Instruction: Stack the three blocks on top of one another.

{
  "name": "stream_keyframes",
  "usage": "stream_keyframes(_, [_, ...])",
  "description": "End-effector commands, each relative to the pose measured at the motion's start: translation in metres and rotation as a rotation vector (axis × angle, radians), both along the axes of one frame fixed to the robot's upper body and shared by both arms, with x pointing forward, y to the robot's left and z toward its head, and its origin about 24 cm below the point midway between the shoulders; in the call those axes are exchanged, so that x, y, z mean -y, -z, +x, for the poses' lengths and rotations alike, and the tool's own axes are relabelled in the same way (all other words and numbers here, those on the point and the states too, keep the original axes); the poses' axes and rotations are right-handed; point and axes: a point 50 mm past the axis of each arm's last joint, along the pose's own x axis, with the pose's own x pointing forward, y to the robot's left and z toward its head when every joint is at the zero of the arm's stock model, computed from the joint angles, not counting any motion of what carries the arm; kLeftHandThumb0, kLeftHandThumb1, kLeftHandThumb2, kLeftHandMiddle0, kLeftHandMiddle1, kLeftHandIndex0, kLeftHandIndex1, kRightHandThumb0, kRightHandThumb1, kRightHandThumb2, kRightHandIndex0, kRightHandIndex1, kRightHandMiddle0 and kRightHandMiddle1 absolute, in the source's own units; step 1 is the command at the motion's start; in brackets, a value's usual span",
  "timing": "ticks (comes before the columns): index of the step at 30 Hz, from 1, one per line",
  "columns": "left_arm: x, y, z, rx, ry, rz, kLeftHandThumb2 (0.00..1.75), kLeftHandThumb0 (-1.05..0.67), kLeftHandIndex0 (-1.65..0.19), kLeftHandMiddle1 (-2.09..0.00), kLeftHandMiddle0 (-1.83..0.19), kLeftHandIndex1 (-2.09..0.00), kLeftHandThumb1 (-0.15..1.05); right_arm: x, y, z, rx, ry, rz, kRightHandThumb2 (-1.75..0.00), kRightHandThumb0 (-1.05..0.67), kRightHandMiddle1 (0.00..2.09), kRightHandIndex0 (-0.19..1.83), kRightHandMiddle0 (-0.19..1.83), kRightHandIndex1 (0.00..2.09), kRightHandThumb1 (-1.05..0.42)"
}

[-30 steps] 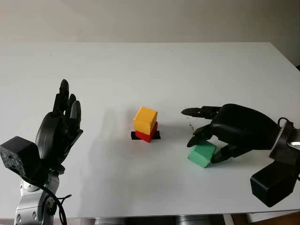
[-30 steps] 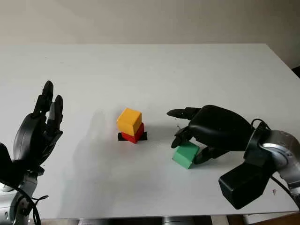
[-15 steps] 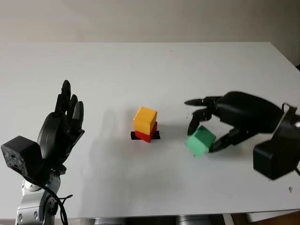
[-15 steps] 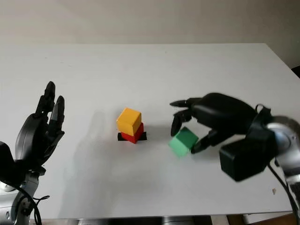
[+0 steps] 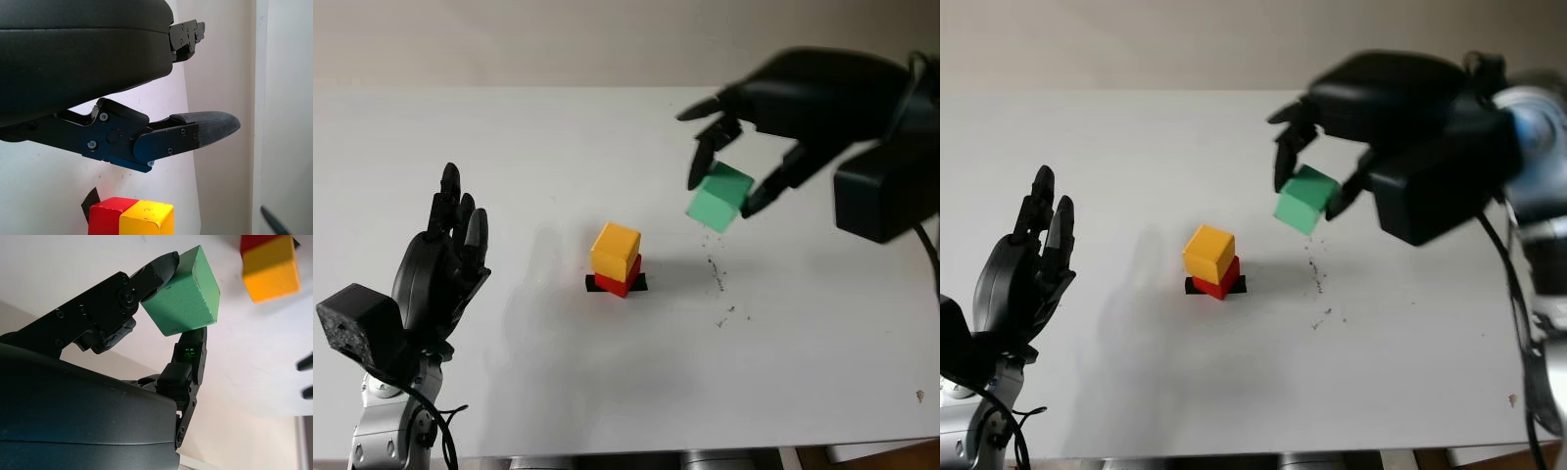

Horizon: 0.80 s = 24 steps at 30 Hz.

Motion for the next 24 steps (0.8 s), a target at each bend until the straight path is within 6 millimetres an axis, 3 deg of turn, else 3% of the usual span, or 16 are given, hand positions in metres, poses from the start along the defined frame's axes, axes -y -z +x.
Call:
stream_keyframes(1, [0.002, -0.001, 0.001, 0.010, -0.001, -0.008, 0.62, -0.65, 0.19, -0.01, 0.19, 0.00, 1.05, -0.014, -0.013, 0.001, 0.030, -0.038, -0.016, -0.06, -0.41, 0.45, 0.43, 1.09, 0.06, -0.75])
stream_keyframes(3, [0.004, -0.001, 0.001, 0.013, -0.011, -0.018, 0.64, -0.63, 0.19, -0.03, 0.19, 0.00, 1.05, -0.026, -0.018, 0.003, 0.026, -0.060, -0.022, -0.06, -0.42, 0.49, 0.41, 1.07, 0.05, -0.76])
stream_keyframes(7, [0.005, -0.001, 0.001, 0.015, -0.011, -0.021, 0.63, -0.67, 0.19, -0.03, 0.19, -0.01, 1.05, -0.044, -0.019, 0.007, 0.011, -0.106, -0.014, -0.06, -0.43, 1.08, 0.37, 0.76, 0.04, -0.81])
stream_keyframes(9, [0.006, -0.001, 0.001, 0.017, -0.006, -0.024, 0.63, -0.68, 0.19, -0.02, 0.19, 0.00, 1.05, -0.051, -0.018, 0.010, 0.003, -0.118, -0.024, -0.06, -0.42, 1.19, 0.35, 0.67, 0.04, -0.84])
stream_keyframes(15, [0.010, -0.001, 0.003, 0.016, -0.015, -0.031, 0.62, -0.71, 0.19, -0.03, 0.18, -0.01, 1.05, -0.069, -0.005, 0.018, -0.057, -0.125, -0.058, -0.07, -0.40, 1.38, 0.25, 0.45, 0.01, -0.91])
stream_keyframes(24, [0.012, 0.001, 0.003, 0.010, -0.017, -0.037, 0.61, -0.72, 0.19, -0.05, 0.19, -0.01, 1.05, -0.078, 0.015, 0.024, -0.101, -0.139, -0.088, -0.06, -0.40, 1.40, 0.24, 0.43, 0.03, -0.92])
